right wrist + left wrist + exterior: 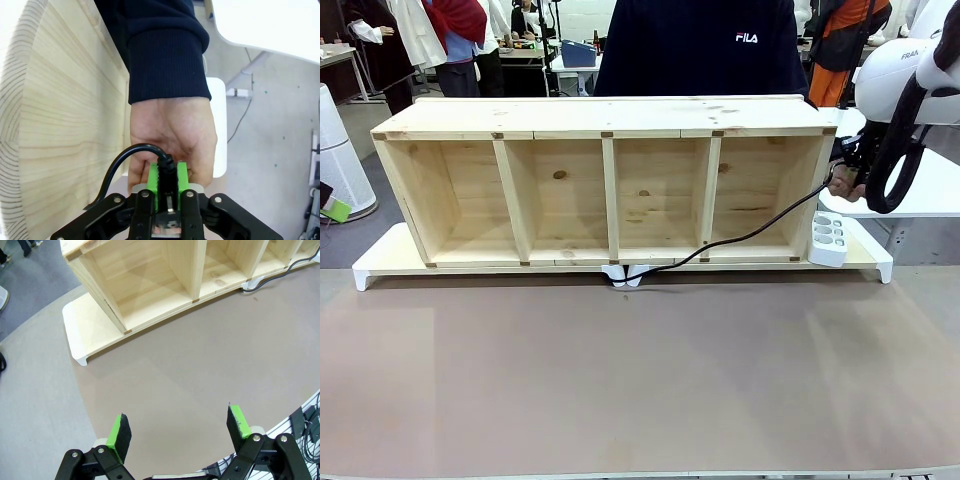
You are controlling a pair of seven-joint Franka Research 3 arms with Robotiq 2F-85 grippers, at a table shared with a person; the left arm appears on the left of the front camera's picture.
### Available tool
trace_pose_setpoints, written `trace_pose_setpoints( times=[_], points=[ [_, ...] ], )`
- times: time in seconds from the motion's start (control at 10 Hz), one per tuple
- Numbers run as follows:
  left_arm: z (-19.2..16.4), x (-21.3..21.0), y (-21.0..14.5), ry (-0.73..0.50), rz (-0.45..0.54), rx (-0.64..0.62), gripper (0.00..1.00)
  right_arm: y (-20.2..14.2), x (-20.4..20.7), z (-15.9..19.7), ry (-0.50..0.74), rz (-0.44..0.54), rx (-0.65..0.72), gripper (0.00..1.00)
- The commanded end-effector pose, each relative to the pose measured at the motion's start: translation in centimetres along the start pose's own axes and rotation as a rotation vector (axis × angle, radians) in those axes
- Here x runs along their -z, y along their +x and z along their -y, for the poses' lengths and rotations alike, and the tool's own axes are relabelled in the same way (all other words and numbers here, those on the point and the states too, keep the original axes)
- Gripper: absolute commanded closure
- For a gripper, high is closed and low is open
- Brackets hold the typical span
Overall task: Perform cable management.
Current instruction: Release the Power Cable when the human grasps it.
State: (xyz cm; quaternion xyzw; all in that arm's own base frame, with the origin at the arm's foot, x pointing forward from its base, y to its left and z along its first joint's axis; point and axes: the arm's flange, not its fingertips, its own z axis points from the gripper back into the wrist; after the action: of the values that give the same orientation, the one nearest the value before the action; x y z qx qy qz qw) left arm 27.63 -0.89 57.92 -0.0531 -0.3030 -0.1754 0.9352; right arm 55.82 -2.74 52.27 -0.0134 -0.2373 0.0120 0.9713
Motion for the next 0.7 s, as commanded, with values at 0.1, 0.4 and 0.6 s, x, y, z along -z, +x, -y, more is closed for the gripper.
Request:
trace_pose_setpoints(
  times=[0.1, 0.4, 0.6],
  points=[
    [0.03, -0.06, -0.18, -0.005, -0.006, -0.010, 0.00, 0.15, -0.19, 0.19, 0.010, -0.012, 0.022, 0.43],
    [0.03, -0.06, -0.18, -0.005, -0.006, -0.010, 0.00, 0.18, -0.18, 0.25, 0.008, -0.017, 0.024, 0.40],
    [0.03, -0.06, -0.18, -0.005, -0.006, -0.010, 0.00, 0.23, -0.20, 0.34, 0.009, -0.017, 0.025, 0.20]
  ],
)
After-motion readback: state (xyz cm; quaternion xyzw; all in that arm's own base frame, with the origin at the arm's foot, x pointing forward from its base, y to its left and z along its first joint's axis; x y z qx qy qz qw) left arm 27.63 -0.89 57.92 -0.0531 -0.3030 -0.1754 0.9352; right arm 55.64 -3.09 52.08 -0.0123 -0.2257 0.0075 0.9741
